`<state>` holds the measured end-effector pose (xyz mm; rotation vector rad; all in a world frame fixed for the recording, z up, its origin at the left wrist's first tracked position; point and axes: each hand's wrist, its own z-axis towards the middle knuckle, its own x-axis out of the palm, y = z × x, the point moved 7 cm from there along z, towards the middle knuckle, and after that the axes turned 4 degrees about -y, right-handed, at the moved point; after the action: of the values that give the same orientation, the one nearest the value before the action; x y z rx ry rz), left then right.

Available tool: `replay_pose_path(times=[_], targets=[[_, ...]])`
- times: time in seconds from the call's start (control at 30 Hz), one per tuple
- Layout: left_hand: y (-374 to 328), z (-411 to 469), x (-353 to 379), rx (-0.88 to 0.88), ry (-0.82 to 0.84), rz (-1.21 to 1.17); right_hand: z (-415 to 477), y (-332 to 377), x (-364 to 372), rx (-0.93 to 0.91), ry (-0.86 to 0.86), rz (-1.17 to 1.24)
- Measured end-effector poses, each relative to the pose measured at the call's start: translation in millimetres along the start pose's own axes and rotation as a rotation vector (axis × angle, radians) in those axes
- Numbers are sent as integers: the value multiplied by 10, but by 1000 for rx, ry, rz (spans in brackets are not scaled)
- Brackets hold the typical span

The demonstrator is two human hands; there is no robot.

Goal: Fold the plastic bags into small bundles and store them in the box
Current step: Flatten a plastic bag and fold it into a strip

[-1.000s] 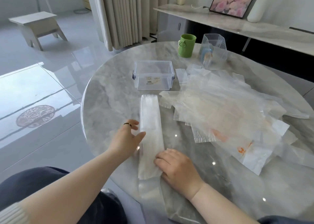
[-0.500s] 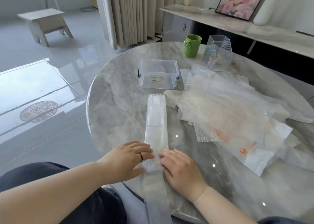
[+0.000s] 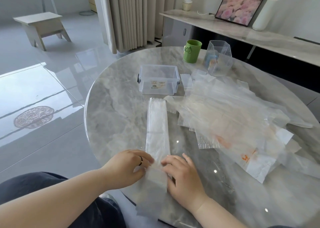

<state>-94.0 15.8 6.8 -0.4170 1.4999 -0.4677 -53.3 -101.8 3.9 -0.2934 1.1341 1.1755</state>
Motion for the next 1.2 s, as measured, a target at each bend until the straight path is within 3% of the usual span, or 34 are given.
replay_pose_path(times=[0.1,0.2,0.27,0.47,0.67,0.8,1.0,1.2], targets=[[44,40,21,-103,69,-170,92,-119,64,206,36,127],[41,73,84,-149,106,-294,208,-217,93,441,198,231],[95,122,79,-238,66,-375,253,-292,98,592,271,312],[241,202,41,-506,-82,-508,455,-460,138,793,406,210],[249,186,30,-549,-126,-509,517,-467,153,788,471,174],[305,86,-5,-672,-162,-539,498,-381,125,766,484,188],[239,-32,67,-816,-140,-815,376,-239,108,675,505,210],[285,-80,121,-757,-193,-676,330,-208,149,613,562,122]])
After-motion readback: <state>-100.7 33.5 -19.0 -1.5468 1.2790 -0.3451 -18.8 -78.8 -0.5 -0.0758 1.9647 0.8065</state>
